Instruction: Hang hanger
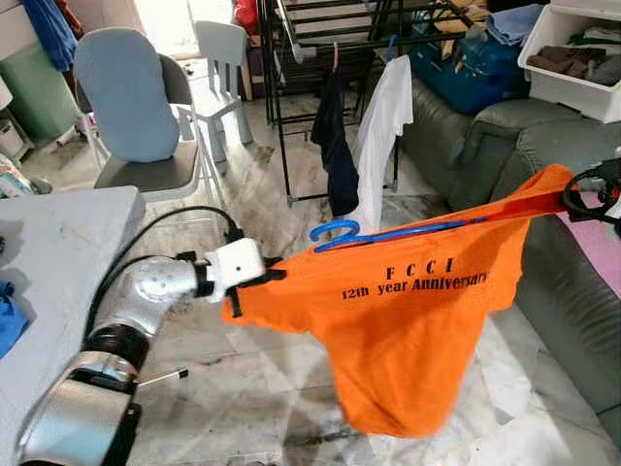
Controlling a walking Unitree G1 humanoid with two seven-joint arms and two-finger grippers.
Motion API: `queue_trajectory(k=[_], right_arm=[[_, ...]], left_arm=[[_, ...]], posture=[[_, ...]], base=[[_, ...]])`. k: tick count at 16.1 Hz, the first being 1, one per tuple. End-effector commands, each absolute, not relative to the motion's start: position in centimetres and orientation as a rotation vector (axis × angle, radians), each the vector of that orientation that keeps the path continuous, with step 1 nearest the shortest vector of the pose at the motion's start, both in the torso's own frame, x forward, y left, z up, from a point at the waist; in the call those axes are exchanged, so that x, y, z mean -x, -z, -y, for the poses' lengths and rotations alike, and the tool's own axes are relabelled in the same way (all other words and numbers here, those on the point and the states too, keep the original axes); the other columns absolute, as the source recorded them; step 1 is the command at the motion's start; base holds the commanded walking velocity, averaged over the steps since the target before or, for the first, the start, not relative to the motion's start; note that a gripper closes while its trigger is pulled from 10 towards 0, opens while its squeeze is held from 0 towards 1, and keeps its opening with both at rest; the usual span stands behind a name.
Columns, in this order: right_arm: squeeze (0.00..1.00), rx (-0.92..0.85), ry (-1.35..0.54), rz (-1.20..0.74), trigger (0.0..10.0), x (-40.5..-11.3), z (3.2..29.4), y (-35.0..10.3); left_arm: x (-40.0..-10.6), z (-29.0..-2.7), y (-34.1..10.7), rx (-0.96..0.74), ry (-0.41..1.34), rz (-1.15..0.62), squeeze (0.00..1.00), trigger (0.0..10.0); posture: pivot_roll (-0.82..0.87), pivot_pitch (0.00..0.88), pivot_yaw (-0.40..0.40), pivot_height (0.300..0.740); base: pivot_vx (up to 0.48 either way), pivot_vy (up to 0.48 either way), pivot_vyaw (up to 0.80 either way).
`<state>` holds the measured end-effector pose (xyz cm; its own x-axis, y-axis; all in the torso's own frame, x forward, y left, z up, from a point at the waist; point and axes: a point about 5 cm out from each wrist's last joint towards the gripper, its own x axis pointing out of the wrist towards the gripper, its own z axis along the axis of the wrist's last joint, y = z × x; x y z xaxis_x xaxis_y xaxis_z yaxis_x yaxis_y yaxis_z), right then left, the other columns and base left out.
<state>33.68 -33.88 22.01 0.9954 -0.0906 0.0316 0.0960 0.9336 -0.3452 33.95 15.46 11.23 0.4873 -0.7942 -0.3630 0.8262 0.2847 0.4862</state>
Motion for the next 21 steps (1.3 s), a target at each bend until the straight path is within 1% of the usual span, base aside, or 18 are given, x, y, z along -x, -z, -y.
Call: queue_trajectory(k=[1, 2, 4, 6, 7, 10, 11, 12, 13, 17, 18, 20, 21], right_arm=[[0.00, 0.359, 0.196, 0.072, 10.0, -33.2, 35.6, -23.9], [0.00, 0.358, 0.195, 0.071, 10.0, -33.2, 35.6, -23.9], [0.00, 0.350, 0.193, 0.070, 10.0, -33.3, 35.4, -23.5], [0.00, 0.348, 0.187, 0.067, 10.0, -33.3, 35.3, -23.3], [0.00, 0.346, 0.175, 0.067, 10.0, -33.5, 34.9, -23.0], [0.00, 0.330, 0.167, 0.074, 10.0, -33.8, 34.4, -22.9], [0.00, 0.321, 0.156, 0.076, 10.0, -34.0, 33.9, -22.6], [0.00, 0.320, 0.154, 0.076, 10.0, -34.0, 33.8, -22.6], [0.00, 0.305, 0.137, 0.083, 10.0, -34.3, 33.3, -22.5], [0.00, 0.293, 0.097, 0.115, 10.0, -34.9, 31.9, -22.7], [0.00, 0.274, 0.077, 0.145, 10.0, -35.1, 31.2, -23.1], [0.00, 0.257, 0.055, 0.164, 10.0, -35.2, 30.5, -23.2], [0.00, 0.239, 0.011, 0.191, 10.0, -35.2, 29.5, -23.3]], left_arm=[[-34.0, -16.7, -10.3, -0.690, 1.016, -0.143, 0.00, 0.0], [-34.1, -16.5, -10.3, -0.688, 1.011, -0.141, 0.00, 0.0], [-34.4, -14.2, -10.3, -0.662, 1.016, -0.109, 0.00, 0.0], [-34.5, -12.8, -10.1, -0.629, 1.021, -0.097, 0.00, 0.0], [-34.0, -10.5, -9.6, -0.576, 1.056, -0.080, 0.00, 0.0], [-33.5, -8.1, -9.0, -0.517, 1.092, -0.079, 0.00, 0.0], [-33.3, -6.8, -9.0, -0.474, 1.096, -0.078, 0.00, 0.0], [-33.3, -6.6, -9.0, -0.469, 1.097, -0.078, 0.00, 0.0], [-33.3, -5.4, -8.8, -0.433, 1.073, -0.095, 0.00, 0.0], [-33.1, -3.1, -8.3, -0.371, 1.023, -0.152, 0.00, 0.0], [-33.0, -2.6, -8.1, -0.357, 0.991, -0.172, 0.00, 0.0], [-33.2, -2.4, -8.0, -0.321, 0.944, -0.192, 0.00, 0.0], [-33.5, -2.4, -8.1, -0.301, 0.888, -0.203, 0.00, 0.0]], posture=[[-0.24, 0.000, 0.033, 0.740], [-0.24, 0.000, 0.033, 0.740], [-0.23, 0.000, 0.028, 0.740], [-0.24, 0.000, 0.029, 0.740], [-0.24, 0.000, 0.032, 0.740], [-0.24, 0.000, 0.034, 0.740], [-0.24, 0.000, 0.036, 0.740], [-0.24, 0.000, 0.036, 0.740], [-0.24, 0.000, 0.036, 0.740], [-0.25, 0.000, 0.038, 0.740], [-0.25, 0.000, 0.041, 0.740], [-0.26, 0.000, 0.042, 0.740], [-0.26, 0.000, 0.043, 0.740]], base=[[0.000, 0.000, 0.00], [0.000, 0.000, 0.00], [0.000, 0.000, 0.00], [0.000, 0.000, 0.00], [0.000, 0.000, 0.00], [0.000, 0.000, 0.00], [0.000, 0.000, 0.00], [0.000, 0.000, 0.00], [0.000, 0.000, 0.00], [0.000, 0.000, 0.00], [0.000, 0.000, 0.00], [0.000, 0.000, 0.00], [0.000, 0.000, 0.00]])
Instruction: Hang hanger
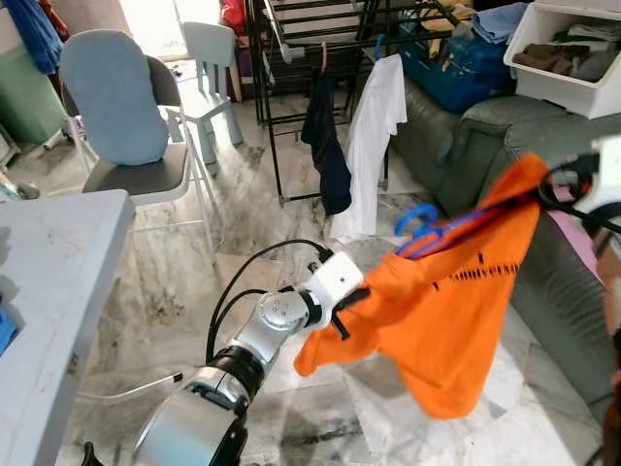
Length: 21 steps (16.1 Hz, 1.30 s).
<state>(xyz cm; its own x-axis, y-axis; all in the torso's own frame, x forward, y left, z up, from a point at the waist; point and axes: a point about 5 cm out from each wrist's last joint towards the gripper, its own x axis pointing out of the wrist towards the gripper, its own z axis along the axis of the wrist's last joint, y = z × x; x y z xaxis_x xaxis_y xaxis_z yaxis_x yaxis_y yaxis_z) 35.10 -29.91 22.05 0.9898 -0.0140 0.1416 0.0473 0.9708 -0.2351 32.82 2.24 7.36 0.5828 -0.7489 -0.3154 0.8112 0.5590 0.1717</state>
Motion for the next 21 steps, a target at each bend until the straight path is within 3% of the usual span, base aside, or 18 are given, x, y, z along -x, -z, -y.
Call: queue_trajectory(k=[1, 6, 10, 15, 17, 21], right_arm=[[0.00, 0.220, -0.047, 0.222, 10.0, -34.9, 28.4, -23.3], [0.00, 0.174, -0.271, 0.218, 10.0, -32.4, 24.7, -21.0], [0.00, 0.197, -0.371, 0.016, 10.0, -30.2, 23.7, -16.5], [0.00, 0.162, -0.663, -0.233, 10.0, -26.5, 19.8, -10.9], [0.00, 0.197, -0.616, -0.224, 10.0, -26.9, 20.4, -11.0], [0.00, 0.399, -0.638, -0.145, 10.0, -27.7, 21.9, -13.1]], left_arm=[[-33.9, -2.6, -8.3, -0.276, 0.824, -0.212, 0.00, 0.0], [-35.9, -4.7, -9.5, -0.161, 0.558, -0.216, 0.00, 0.0], [-36.7, -5.9, -10.3, -0.121, 0.479, -0.212, 0.00, 0.0], [-37.4, -7.3, -11.2, -0.123, 0.429, -0.174, 0.00, 0.0], [-37.5, -7.4, -11.8, -0.154, 0.456, -0.127, 0.00, 0.0], [-36.5, -8.2, -11.6, -0.372, 0.751, -0.066, 0.00, 0.0]], posture=[[-0.26, 0.000, 0.043, 0.740], [-0.27, 0.000, 0.042, 0.740], [-0.27, 0.000, 0.043, 0.740], [-0.25, 0.000, 0.039, 0.740], [-0.25, 0.000, 0.039, 0.740], [-0.25, 0.000, 0.037, 0.740]], base=[[0.000, 0.000, 0.00], [0.000, 0.000, 0.00], [0.000, 0.000, 0.00], [0.000, 0.000, 0.00], [0.000, 0.000, 0.00], [0.000, 0.000, 0.00]])
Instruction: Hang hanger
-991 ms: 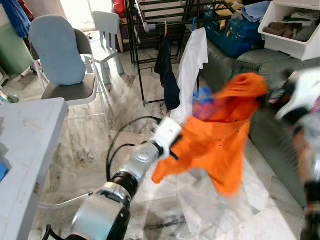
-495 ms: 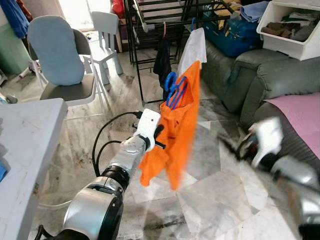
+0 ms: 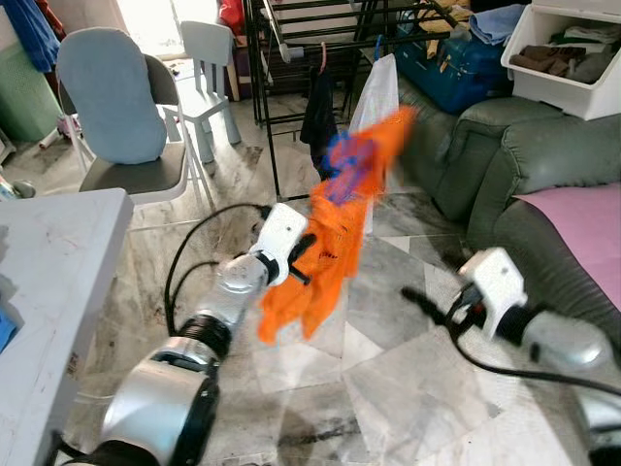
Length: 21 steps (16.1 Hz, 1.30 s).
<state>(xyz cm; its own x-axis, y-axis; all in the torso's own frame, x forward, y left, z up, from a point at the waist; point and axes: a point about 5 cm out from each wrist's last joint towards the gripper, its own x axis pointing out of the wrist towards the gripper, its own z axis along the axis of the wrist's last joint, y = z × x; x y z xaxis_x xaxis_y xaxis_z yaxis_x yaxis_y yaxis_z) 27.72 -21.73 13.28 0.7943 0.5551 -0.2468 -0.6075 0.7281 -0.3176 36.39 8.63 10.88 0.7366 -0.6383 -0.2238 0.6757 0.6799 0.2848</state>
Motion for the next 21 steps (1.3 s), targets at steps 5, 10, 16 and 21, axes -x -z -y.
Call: queue_trajectory(k=[5, 10, 16, 21], right_arm=[[0.00, 0.529, -0.811, -0.135, 10.0, -27.6, 23.0, -15.2], [0.00, 0.585, -0.933, -0.253, 10.0, -27.2, 25.9, -16.1], [0.00, 0.700, -1.029, -0.295, 10.0, -27.9, 26.8, -16.3], [0.00, 0.633, -1.144, -0.369, 0.0, -27.8, 26.9, -15.6]], left_arm=[[-34.9, -13.6, -9.9, -0.623, 0.971, -0.164, 0.00, 0.0], [-34.2, -14.6, -11.0, -0.758, 1.103, -0.067, 0.00, 0.0], [-33.3, -13.5, -11.3, -0.838, 1.270, 0.022, 0.00, 0.0], [-32.8, -13.2, -11.4, -0.853, 1.323, 0.075, 0.00, 0.0]], posture=[[-0.23, 0.000, 0.037, 0.740], [-0.23, 0.000, 0.045, 0.740], [-0.23, 0.000, 0.045, 0.740], [-0.22, 0.000, 0.039, 0.740]], base=[[0.000, 0.000, 0.00], [0.000, 0.000, 0.00], [0.000, 0.000, 0.00], [0.000, 0.000, 0.00]])
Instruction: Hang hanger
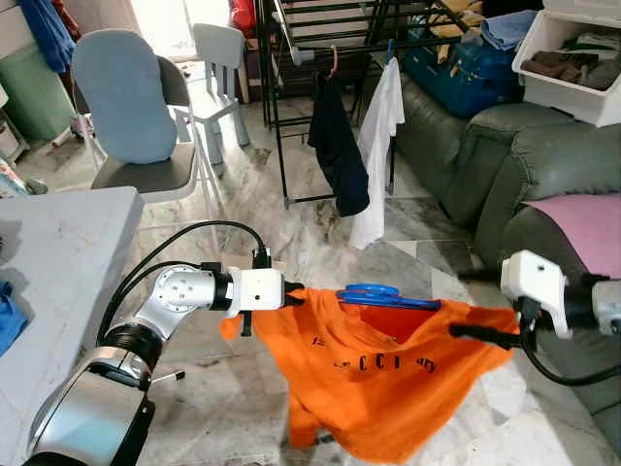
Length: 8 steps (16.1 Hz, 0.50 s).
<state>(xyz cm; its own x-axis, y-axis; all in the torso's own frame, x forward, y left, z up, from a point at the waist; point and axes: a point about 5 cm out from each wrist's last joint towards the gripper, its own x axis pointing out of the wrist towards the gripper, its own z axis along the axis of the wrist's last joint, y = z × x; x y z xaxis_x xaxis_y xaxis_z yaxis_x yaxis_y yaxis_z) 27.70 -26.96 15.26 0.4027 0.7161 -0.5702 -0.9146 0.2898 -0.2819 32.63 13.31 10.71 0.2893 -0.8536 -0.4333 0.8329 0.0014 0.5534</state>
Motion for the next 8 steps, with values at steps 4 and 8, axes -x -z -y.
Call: queue_trajectory(k=[4, 8], right_arm=[[0.00, 0.638, -1.226, -0.416, 0.0, -28.0, 26.4, -14.8], [0.00, 0.642, -1.273, -0.394, 0.0, -28.9, 25.1, -14.4]], left_arm=[[-32.7, -12.8, -11.5, -0.846, 1.338, 0.102, 0.00, 0.0], [-32.6, -12.4, -11.4, -0.839, 1.351, 0.110, 0.00, 0.0]], posture=[[-0.22, 0.000, 0.038, 0.740], [-0.22, 0.000, 0.036, 0.740]], base=[[0.000, 0.000, 0.00], [0.000, 0.000, 0.00]])
